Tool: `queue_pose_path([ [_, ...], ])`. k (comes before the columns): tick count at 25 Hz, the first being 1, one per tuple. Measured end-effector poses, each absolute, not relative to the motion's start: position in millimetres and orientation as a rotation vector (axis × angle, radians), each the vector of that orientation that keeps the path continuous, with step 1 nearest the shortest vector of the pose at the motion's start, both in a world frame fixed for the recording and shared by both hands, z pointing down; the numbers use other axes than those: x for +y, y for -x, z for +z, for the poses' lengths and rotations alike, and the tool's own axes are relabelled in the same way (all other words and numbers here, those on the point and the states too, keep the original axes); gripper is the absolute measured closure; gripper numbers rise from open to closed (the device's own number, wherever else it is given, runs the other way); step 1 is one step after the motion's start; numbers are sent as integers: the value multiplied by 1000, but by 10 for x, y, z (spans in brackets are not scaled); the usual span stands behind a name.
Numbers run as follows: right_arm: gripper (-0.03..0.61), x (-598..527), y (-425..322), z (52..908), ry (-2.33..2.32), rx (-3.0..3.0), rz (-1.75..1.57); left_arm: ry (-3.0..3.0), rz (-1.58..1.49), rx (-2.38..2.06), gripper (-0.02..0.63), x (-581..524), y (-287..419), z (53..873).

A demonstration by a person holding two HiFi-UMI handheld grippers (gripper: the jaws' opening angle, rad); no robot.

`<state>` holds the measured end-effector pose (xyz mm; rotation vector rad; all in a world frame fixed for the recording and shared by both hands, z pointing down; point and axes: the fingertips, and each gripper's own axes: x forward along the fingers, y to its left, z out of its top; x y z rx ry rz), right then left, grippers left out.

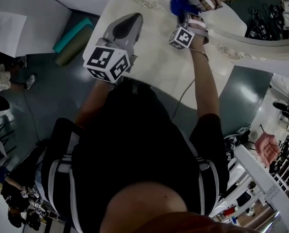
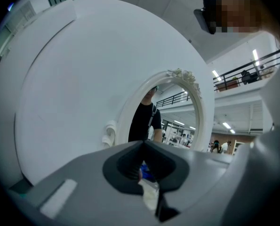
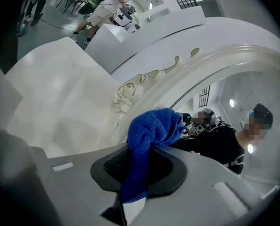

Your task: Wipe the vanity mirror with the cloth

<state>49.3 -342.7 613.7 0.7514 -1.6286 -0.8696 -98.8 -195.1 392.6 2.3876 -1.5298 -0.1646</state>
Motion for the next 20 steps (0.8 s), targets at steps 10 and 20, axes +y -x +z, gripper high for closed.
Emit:
queue_pose_path([
  [10,511,-3343,-684,6334,-684,-1633,-765,-2430,-193,-1501,604,-1773,970,3801],
  [20,505,-3009,-705,5324,-1103,-1969,-824,-2494,-249,-1511,604,-1786,894,3589],
])
